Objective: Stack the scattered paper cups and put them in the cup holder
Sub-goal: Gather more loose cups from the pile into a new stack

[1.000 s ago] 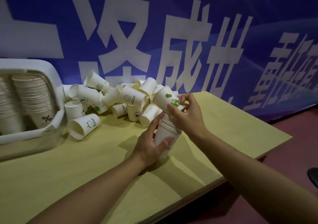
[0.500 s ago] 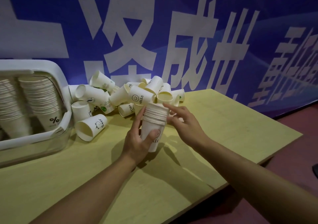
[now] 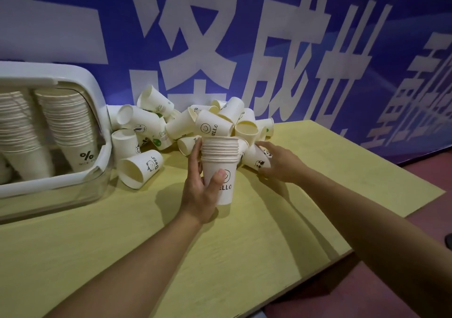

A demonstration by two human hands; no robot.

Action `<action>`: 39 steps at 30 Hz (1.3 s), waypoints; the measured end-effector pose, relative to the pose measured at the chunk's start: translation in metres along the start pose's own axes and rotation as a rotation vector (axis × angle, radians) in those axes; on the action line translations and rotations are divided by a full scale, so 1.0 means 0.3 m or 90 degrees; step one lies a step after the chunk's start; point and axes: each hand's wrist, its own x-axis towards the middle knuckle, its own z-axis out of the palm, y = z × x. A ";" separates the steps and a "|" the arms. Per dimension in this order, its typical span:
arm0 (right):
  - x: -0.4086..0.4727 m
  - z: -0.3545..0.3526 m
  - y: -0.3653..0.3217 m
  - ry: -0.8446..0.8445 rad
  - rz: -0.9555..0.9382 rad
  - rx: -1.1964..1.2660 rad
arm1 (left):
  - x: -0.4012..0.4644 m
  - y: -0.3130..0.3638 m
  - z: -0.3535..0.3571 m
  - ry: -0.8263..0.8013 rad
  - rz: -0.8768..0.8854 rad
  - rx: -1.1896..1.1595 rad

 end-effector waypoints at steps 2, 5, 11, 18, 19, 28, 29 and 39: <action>-0.025 -0.032 0.004 -0.055 -0.005 -0.024 | 0.000 -0.002 0.002 -0.009 0.005 -0.008; -0.093 -0.094 0.010 -0.150 -0.008 -0.021 | 0.002 -0.015 -0.002 -0.038 0.005 -0.018; -0.195 -0.160 -0.028 0.120 -0.091 0.399 | -0.012 0.003 0.012 -0.128 0.031 0.013; -0.254 -0.080 -0.208 0.124 -0.181 0.591 | -0.038 0.024 0.009 -0.167 0.057 0.073; -0.263 -0.062 -0.225 0.123 -0.176 0.599 | -0.040 0.026 0.008 -0.160 0.060 0.074; -0.241 0.040 -0.269 0.145 -0.180 0.559 | -0.016 0.027 -0.010 -0.011 0.052 -0.027; -0.219 0.025 -0.271 0.154 -0.186 0.537 | -0.015 0.025 -0.011 -0.002 0.050 -0.030; 0.101 -0.127 -0.410 0.110 -0.279 0.044 | 0.006 -0.007 -0.023 0.075 0.006 -0.069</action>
